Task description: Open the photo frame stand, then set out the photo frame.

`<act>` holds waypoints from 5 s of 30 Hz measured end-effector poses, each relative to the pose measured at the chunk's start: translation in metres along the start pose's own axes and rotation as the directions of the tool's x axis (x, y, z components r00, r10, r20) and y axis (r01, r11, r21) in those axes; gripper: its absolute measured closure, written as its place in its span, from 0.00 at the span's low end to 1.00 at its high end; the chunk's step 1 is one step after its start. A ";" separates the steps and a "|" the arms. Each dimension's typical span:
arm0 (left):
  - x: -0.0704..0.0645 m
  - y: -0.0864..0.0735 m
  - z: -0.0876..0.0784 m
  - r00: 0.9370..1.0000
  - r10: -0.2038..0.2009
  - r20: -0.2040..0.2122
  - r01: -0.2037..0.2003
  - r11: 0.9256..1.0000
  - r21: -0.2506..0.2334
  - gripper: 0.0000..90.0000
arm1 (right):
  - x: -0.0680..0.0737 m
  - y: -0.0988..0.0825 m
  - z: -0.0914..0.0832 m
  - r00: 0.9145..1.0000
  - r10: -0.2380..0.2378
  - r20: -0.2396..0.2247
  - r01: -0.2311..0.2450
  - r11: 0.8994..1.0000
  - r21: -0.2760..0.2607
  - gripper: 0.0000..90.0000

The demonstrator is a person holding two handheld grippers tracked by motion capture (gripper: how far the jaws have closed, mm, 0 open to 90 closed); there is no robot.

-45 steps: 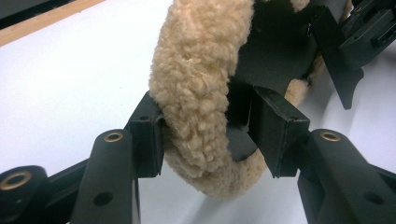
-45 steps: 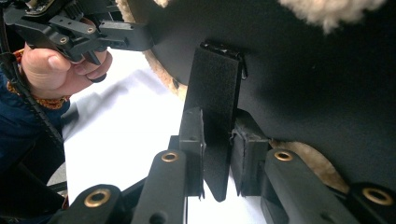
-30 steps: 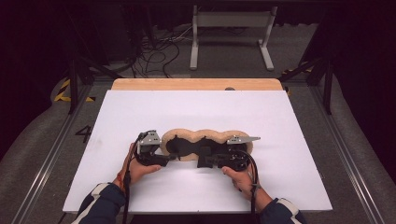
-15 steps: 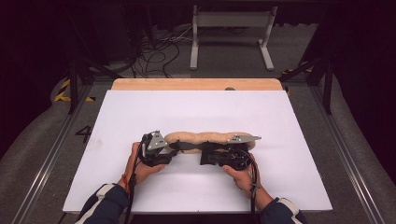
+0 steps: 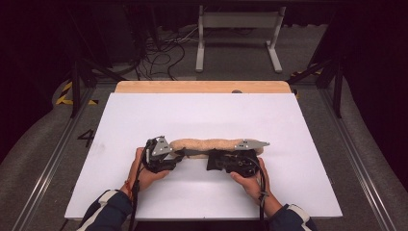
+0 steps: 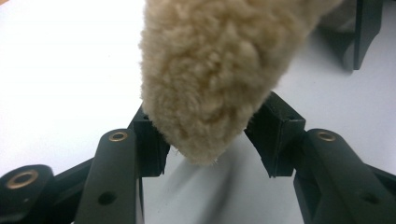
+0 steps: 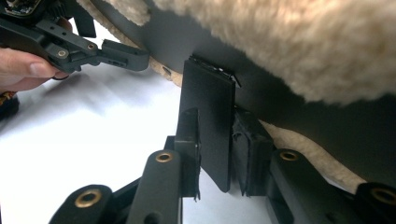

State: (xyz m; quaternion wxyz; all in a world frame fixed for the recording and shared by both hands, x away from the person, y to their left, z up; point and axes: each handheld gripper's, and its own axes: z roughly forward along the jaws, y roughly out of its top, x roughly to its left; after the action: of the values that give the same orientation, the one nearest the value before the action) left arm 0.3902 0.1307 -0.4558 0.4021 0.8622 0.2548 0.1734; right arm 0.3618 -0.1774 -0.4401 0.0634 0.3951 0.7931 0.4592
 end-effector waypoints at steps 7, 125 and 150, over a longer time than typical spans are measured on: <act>-0.002 -0.001 -0.003 1.000 0.002 0.006 -0.002 1.000 0.007 0.59 | 0.006 -0.001 -0.011 0.998 -0.058 0.022 0.058 0.998 -0.005 0.80; -0.014 0.007 -0.055 0.984 0.178 0.025 -0.175 0.980 -0.092 0.70 | -0.043 -0.011 -0.088 0.941 -0.043 0.337 0.083 0.991 -0.106 0.86; -0.040 0.007 -0.068 0.967 0.252 0.025 -0.250 0.966 -0.061 0.73 | -0.023 -0.009 -0.069 0.953 -0.126 0.275 0.153 0.985 -0.080 0.76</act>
State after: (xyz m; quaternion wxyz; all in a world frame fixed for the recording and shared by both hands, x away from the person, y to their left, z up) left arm 0.3252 0.1451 -0.4123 0.4055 0.8784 0.1317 0.2160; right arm 0.3402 -0.2426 -0.4136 0.2222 0.3930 0.7791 0.4349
